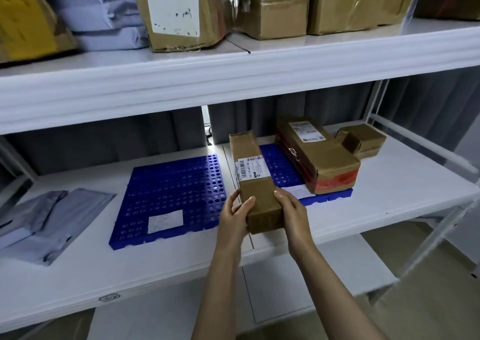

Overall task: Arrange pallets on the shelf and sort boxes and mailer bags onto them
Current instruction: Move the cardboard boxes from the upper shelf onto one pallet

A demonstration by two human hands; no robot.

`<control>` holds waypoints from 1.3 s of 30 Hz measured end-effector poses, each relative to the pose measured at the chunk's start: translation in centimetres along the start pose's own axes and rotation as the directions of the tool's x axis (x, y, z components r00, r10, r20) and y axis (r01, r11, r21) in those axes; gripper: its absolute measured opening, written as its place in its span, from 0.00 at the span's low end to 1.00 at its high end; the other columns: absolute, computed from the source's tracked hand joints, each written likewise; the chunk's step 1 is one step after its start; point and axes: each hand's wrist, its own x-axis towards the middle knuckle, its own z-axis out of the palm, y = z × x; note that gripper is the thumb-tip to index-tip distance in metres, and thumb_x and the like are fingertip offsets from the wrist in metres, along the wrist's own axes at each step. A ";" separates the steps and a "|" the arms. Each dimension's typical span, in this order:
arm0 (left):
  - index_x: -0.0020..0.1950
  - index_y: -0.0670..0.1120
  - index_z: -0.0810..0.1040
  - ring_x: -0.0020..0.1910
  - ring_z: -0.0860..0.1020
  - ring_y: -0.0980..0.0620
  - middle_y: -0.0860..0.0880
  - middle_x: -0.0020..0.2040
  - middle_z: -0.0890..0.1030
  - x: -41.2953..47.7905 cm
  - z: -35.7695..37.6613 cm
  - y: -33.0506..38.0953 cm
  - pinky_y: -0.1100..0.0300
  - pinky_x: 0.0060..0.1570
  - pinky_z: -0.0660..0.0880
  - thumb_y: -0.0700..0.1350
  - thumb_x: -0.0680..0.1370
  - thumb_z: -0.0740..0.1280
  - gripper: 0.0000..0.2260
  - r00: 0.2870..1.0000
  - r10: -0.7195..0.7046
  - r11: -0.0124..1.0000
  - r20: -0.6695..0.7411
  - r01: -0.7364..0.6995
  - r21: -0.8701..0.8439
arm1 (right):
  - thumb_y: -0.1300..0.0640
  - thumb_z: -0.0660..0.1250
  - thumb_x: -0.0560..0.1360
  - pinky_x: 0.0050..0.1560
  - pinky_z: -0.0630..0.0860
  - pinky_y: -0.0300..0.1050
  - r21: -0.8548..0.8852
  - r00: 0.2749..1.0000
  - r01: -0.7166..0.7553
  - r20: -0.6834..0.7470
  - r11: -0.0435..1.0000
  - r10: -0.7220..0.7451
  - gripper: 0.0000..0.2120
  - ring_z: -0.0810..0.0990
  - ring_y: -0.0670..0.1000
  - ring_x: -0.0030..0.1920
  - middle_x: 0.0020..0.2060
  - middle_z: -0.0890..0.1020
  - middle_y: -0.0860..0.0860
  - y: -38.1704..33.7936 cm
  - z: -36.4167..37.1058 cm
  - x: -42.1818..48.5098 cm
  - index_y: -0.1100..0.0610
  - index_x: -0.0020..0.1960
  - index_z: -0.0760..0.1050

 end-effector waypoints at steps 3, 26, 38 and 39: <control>0.70 0.52 0.68 0.55 0.79 0.45 0.44 0.61 0.75 1.5 1.5 0.3 0.51 0.49 0.81 0.46 0.78 0.67 0.21 1.000 0.020 0.999 -0.006 -0.020 -0.046 | 0.48 0.65 0.77 0.43 0.74 0.35 -0.011 1.000 0.014 -0.001 1.000 -0.014 0.04 0.79 0.46 0.50 0.49 0.80 0.46 -0.4 -0.6 1.7 0.46 0.51 0.75; 0.68 0.44 0.65 0.55 0.78 0.47 0.44 0.59 0.76 10.2 6.9 0.6 0.53 0.51 0.80 0.48 0.74 0.71 0.26 0.984 0.080 0.986 -0.161 -0.054 0.159 | 0.54 0.69 0.75 0.55 0.75 0.32 -0.434 0.905 0.404 0.063 0.805 -0.420 0.11 0.77 0.42 0.54 0.55 0.80 0.46 -1.0 -2.2 8.6 0.53 0.57 0.78; 0.62 0.45 0.74 0.53 0.80 0.44 0.39 0.57 0.80 12.7 9.8 -0.2 0.56 0.46 0.78 0.52 0.77 0.65 0.16 0.997 -0.060 0.992 -0.048 0.055 -0.116 | 0.60 0.64 0.78 0.58 0.75 0.36 -0.479 0.884 0.396 -0.031 0.783 -0.466 0.14 0.77 0.43 0.56 0.57 0.81 0.50 -2.5 -4.0 8.8 0.55 0.63 0.76; 0.60 0.46 0.75 0.52 0.80 0.45 0.39 0.56 0.81 12.6 10.0 -0.3 0.57 0.44 0.78 0.52 0.78 0.64 0.14 0.998 -0.058 0.991 -0.039 0.053 -0.120 | 0.60 0.64 0.78 0.57 0.73 0.33 -0.484 0.886 0.392 -0.031 0.782 -0.463 0.14 0.77 0.42 0.56 0.57 0.81 0.50 -2.6 -4.1 8.8 0.56 0.64 0.76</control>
